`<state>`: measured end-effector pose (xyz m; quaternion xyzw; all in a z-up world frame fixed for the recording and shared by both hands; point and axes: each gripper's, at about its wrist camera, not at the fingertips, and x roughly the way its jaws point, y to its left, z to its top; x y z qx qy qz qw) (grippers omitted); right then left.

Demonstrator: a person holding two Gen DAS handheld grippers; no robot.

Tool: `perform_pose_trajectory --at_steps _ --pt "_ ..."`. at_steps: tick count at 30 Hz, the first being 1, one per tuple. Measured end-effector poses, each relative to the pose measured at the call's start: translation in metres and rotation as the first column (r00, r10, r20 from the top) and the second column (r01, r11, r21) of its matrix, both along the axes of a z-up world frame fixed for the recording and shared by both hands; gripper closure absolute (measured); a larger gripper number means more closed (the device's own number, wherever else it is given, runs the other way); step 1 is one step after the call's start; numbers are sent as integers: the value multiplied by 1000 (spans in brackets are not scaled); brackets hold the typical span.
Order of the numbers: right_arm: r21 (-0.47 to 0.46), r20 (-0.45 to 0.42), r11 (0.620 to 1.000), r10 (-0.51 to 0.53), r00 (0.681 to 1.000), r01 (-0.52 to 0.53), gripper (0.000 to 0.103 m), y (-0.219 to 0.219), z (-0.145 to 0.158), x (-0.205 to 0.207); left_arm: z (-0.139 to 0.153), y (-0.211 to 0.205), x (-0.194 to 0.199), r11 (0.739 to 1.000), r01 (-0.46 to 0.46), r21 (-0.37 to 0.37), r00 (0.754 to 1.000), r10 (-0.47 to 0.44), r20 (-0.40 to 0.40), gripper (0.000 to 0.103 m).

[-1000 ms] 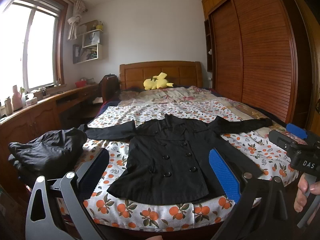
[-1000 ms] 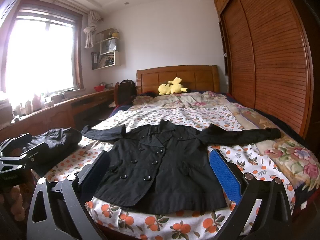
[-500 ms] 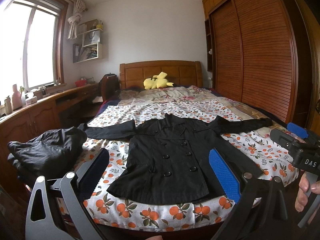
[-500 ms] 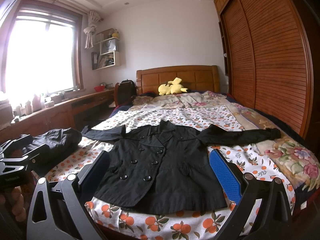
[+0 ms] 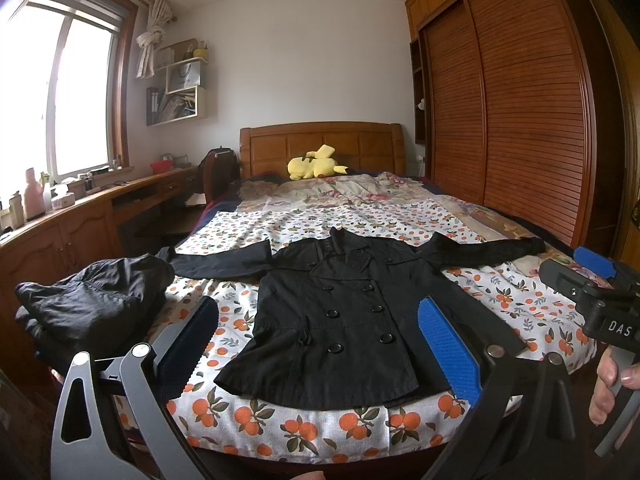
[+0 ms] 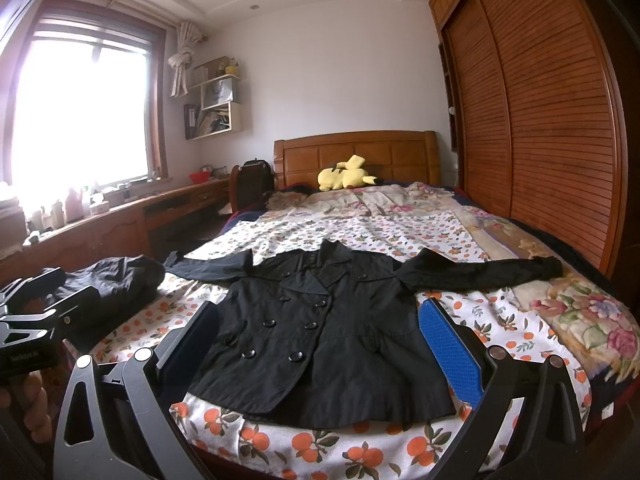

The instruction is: Fold large clothes

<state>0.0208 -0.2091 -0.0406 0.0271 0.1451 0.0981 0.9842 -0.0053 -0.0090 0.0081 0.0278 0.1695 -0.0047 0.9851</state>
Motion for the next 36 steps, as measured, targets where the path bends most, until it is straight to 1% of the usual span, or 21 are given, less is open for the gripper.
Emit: perform_pose_trajectory --at_steps 7,13,18,28,36 --pt "0 -14 1000 1 1000 -1 6 -2 -5 3 -5 1 4 1000 -3 -1 1000 3 -9 2" --pt "-6 -34 1000 5 999 -6 6 3 -11 8 -23 8 18 1000 -9 -9 999 8 -41 2" --pt "-10 -56 1000 12 998 -12 6 8 -22 15 -36 18 27 1000 -10 -19 998 9 -67 2" --pt "-25 -87 999 19 996 -21 6 16 -37 43 -65 43 53 999 -8 -35 993 4 -116 2" --pt "-35 -102 999 30 994 -34 6 23 -48 71 -89 56 82 1000 -7 -15 986 5 -165 2"
